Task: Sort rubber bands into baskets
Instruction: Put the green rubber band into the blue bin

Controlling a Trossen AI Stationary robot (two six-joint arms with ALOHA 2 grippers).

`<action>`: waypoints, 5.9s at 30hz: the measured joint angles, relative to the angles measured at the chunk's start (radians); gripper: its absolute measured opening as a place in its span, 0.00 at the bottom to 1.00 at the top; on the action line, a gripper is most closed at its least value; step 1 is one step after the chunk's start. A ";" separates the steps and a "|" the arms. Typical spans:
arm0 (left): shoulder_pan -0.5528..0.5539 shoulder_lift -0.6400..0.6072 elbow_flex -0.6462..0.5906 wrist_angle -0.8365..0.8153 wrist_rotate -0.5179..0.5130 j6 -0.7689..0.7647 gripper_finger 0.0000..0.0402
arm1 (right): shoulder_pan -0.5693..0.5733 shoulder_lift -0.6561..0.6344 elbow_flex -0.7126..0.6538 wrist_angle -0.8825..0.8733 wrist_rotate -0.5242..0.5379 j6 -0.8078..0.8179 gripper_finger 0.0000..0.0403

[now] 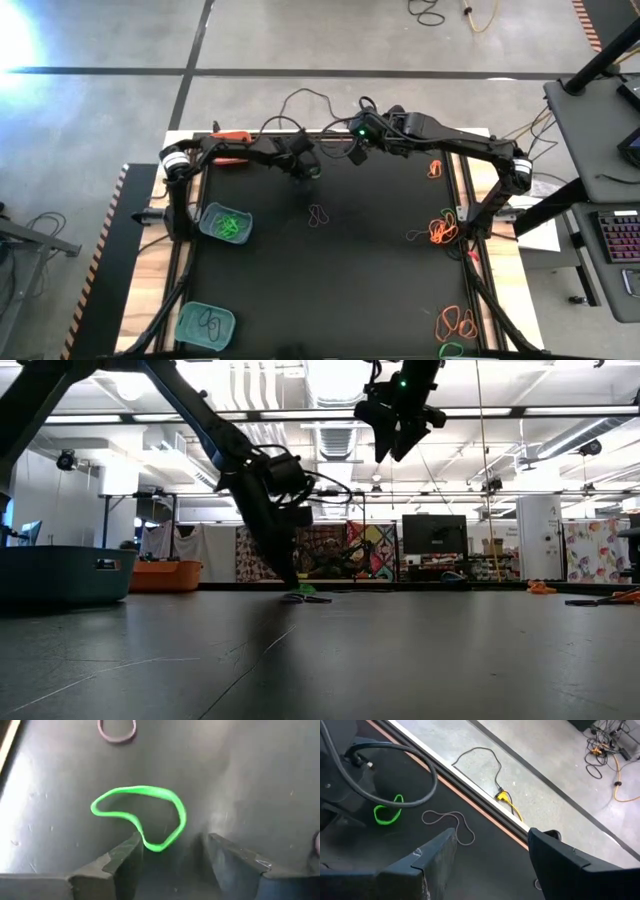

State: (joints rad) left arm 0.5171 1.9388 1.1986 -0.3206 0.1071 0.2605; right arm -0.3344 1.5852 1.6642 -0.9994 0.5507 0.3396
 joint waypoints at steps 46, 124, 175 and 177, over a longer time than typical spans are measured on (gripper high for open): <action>-0.080 -0.310 0.059 -0.575 -0.047 -0.355 0.00 | 0.001 -0.010 -0.354 -0.295 -0.155 0.070 0.59; -0.355 -0.890 -0.651 -0.711 -0.151 -0.977 0.34 | -0.275 -0.150 -1.055 -0.083 -0.506 0.608 0.20; -0.355 -1.065 -0.361 -0.927 -0.282 -0.866 0.43 | 0.088 0.626 0.316 0.251 -0.506 0.171 0.02; -0.355 -1.086 -0.361 -0.926 -0.282 -0.884 0.43 | 0.088 0.682 0.387 0.227 -0.507 0.171 0.02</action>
State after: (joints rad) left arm 0.1623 0.8525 0.8375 -1.2469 -0.1745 -0.6235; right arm -0.2462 2.2669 2.0508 -0.7724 0.0441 0.5109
